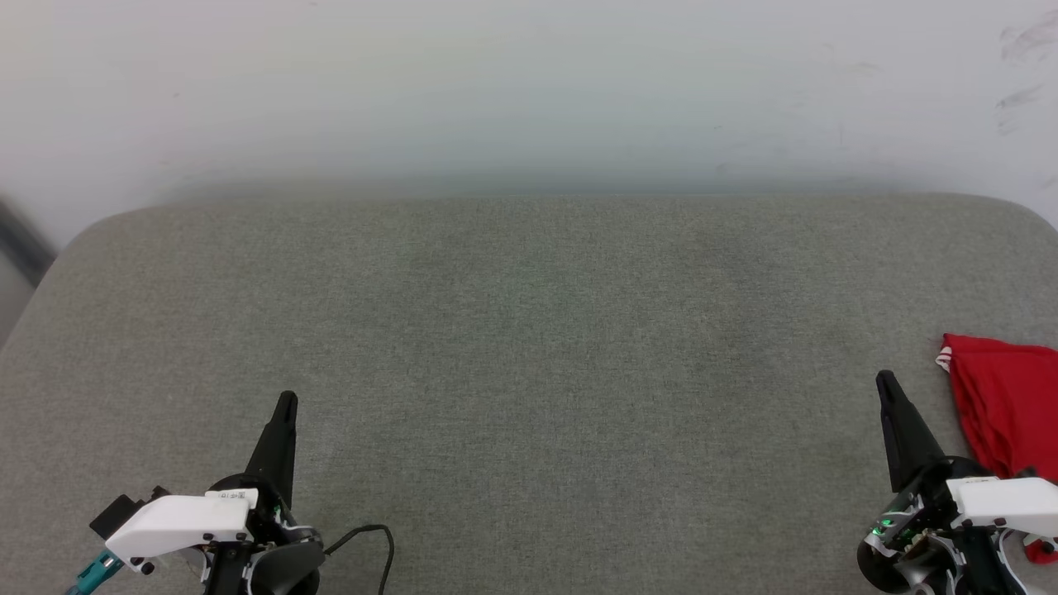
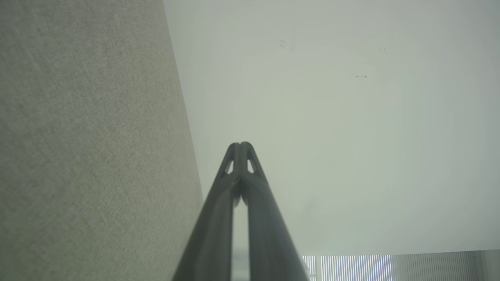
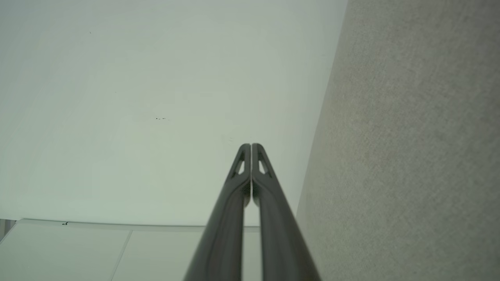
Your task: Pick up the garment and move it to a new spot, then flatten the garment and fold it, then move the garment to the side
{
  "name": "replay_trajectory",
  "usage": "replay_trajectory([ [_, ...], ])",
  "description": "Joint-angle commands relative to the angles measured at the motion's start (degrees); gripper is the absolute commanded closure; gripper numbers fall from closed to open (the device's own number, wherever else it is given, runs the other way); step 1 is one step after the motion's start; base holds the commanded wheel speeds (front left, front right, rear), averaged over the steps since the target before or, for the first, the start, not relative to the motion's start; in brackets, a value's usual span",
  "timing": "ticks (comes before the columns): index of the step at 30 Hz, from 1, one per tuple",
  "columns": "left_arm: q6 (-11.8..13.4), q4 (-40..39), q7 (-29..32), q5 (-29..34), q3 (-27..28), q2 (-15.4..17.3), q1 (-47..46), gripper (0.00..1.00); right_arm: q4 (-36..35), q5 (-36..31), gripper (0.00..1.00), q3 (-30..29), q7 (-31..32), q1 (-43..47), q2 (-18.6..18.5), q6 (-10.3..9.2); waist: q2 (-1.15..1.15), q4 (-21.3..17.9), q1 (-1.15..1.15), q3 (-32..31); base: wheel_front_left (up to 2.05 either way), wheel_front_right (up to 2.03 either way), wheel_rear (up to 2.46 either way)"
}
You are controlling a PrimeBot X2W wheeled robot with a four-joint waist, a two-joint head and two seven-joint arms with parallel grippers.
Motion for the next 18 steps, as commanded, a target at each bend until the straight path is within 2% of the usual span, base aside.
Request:
replay_trajectory([
  [1, -0.2, 0.0, 0.0, -0.1, 0.2, -0.1, -0.5, 1.0, 0.1, -0.1, 1.0, -0.1, 0.2, -0.9, 0.2, 0.0, 0.0, 0.0, 0.0, 0.0, 0.0, 0.0, 0.0],
  [18, -0.2, 0.0, 0.1, 0.0, 0.3, -0.1, -0.5, 1.0, 0.1, -0.3, 1.0, -0.4, 0.4, -0.9, 0.4, 0.0, 0.0, 0.0, 0.0, 0.0, 0.0, 0.0, 0.0],
])
